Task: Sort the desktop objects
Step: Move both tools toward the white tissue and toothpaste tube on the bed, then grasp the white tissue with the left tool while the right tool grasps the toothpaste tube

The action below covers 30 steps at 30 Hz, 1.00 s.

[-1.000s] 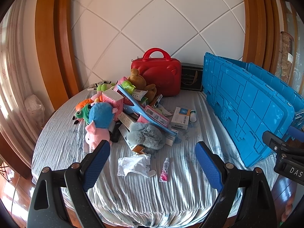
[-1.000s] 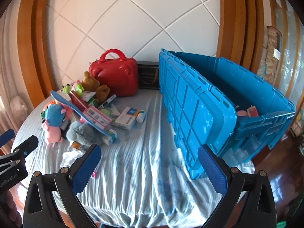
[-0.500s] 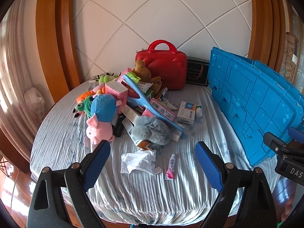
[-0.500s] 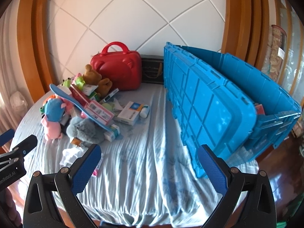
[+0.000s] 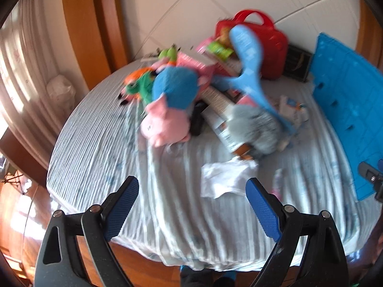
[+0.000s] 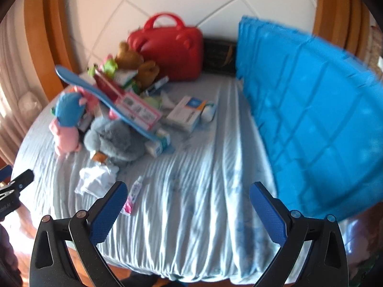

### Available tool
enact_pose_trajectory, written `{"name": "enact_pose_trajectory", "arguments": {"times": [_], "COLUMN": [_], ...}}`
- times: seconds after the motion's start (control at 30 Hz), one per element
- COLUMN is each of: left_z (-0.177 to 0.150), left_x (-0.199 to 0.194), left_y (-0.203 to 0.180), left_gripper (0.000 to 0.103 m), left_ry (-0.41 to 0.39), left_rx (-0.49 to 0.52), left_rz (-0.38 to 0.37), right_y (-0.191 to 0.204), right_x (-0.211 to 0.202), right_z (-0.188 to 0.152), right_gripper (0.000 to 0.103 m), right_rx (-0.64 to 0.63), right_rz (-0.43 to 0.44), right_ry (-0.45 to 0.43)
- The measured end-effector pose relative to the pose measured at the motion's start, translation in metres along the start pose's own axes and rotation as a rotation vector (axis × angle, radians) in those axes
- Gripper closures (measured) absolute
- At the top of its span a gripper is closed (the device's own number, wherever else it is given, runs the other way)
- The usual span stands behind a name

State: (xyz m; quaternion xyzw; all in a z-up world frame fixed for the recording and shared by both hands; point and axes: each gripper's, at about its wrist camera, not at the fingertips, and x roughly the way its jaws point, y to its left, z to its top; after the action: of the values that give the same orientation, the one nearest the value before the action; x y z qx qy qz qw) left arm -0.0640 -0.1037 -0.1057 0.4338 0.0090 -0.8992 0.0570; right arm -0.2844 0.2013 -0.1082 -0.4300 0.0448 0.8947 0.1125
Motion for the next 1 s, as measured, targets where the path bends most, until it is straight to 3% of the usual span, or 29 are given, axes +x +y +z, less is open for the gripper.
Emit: {"name": "enact_pose_trajectory", "arguments": {"times": [0.13,0.23,0.47,0.57,0.7,0.73,0.77,0.8,0.83,0.93,1.0], "left_z": [-0.012,-0.015,-0.012,-0.011,-0.013,-0.014,-0.014,-0.014,-0.014,-0.016,-0.018], "left_x": [0.037,0.058,0.100,0.125,0.154,0.159,0.161,0.159,0.158,0.156,0.153], "left_y": [0.031,0.031,-0.025,-0.051,-0.064,-0.065,-0.065,-0.064,-0.062,-0.056,-0.052], "left_gripper": [0.011,0.011,0.011,0.011,0.023,0.035,0.036,0.050,0.069,0.085,0.087], "left_ry": [0.070,0.106,0.128,0.154,0.192,0.202,0.210,0.204,0.208,0.220,0.225], "left_rx": [-0.045,-0.052,0.086,0.131,0.120,0.129,0.137,0.139,0.147,0.168,0.169], "left_rz": [0.038,0.012,-0.129,-0.146,-0.169,-0.176,-0.200,-0.207,-0.216,-0.215,-0.225], "right_y": [0.007,0.011,0.016,0.012,0.012,0.014,0.015,0.018,0.020,0.034,0.045], "right_x": [0.042,0.069,0.091,0.096,0.106,0.109,0.112,0.115,0.117,0.129,0.136], "right_z": [-0.001,-0.003,-0.010,-0.015,-0.022,-0.023,-0.024,-0.025,-0.026,-0.028,-0.030], "right_gripper": [0.000,0.000,0.000,0.000,0.000,0.000,0.000,0.000,0.000,0.000,0.004], "right_rx": [-0.014,-0.001,0.014,0.037,0.051,0.051,0.052,0.054,0.056,0.051,0.034], "right_rz": [0.021,0.029,0.007,0.009,-0.002,-0.004,-0.001,0.007,0.018,0.058,0.076], "right_ry": [0.081,0.135,0.204,0.225,0.252,0.255,0.260,0.263,0.263,0.277,0.284]}}
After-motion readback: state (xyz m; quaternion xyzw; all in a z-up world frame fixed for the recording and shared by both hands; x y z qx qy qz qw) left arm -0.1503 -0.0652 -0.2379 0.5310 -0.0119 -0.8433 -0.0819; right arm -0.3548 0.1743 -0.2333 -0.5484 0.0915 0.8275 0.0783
